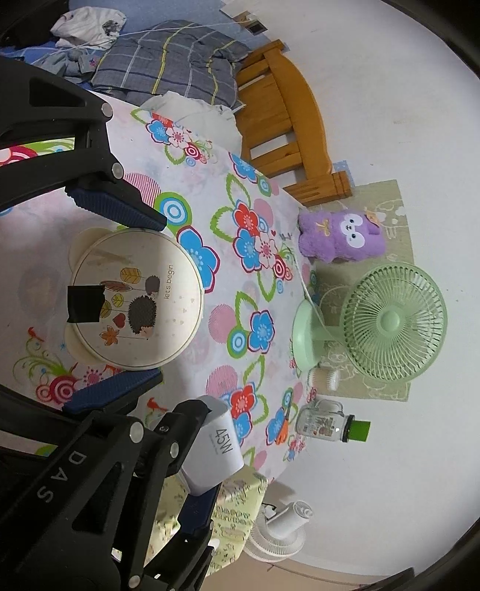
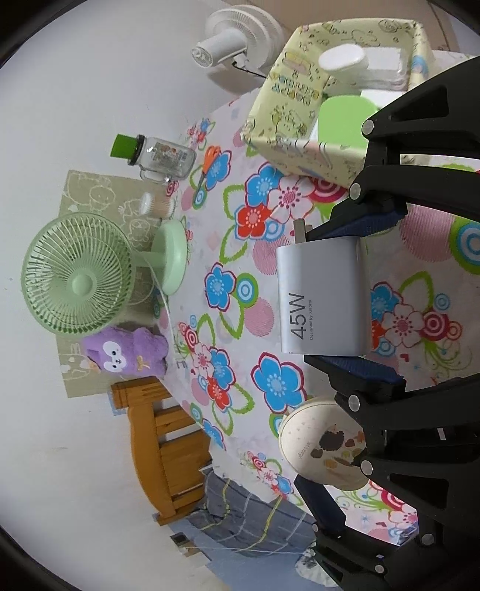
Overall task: Organize rigid objects
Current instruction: 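Carry the beige case in the left tool while the right tool carries the charger to the box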
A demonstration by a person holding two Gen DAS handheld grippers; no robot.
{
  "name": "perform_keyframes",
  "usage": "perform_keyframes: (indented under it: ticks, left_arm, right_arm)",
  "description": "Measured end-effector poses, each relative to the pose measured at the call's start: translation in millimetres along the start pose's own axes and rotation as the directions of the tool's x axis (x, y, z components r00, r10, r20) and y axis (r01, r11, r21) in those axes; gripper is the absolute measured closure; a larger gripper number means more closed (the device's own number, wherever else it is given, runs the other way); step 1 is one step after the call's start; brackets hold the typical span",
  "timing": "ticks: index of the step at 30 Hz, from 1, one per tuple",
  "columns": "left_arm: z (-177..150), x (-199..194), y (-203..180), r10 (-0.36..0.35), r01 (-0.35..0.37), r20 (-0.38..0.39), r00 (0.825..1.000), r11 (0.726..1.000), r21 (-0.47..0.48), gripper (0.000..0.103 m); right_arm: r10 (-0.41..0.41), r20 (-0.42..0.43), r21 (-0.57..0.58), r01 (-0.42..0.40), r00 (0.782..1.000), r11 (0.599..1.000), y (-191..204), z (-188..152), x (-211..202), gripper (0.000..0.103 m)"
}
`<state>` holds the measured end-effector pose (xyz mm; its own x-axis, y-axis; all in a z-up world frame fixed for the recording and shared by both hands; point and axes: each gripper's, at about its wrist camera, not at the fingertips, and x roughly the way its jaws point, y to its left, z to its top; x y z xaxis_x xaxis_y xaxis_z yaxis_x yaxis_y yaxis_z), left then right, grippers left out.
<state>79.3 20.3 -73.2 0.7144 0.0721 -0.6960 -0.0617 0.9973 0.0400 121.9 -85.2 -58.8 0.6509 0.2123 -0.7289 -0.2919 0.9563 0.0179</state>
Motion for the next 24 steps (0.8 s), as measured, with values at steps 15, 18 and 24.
perform_keyframes:
  ticks: [15, 18, 24]
  left_arm:
    - [14.5, -37.0, -36.7, -0.057, 0.054, 0.065, 0.996, 0.998, 0.041, 0.027]
    - [19.1, -41.7, -46.9, -0.064, 0.059, 0.077, 0.995, 0.996, 0.062, 0.027]
    - [27.7, -50.5, -65.0, -0.088, 0.080, 0.098, 0.991, 0.993, 0.086, 0.027]
  right_arm:
    - [-0.052, 0.060, 0.063, 0.048, 0.997, 0.997, -34.1, -0.1, -51.0, 0.044]
    - [-0.070, 0.069, 0.077, 0.064, 0.995, 0.995, -44.3, 0.7, -59.3, 0.043]
    - [-0.087, 0.090, 0.115, 0.076, 0.992, 0.990, -63.9, 2.5, -74.3, 0.043]
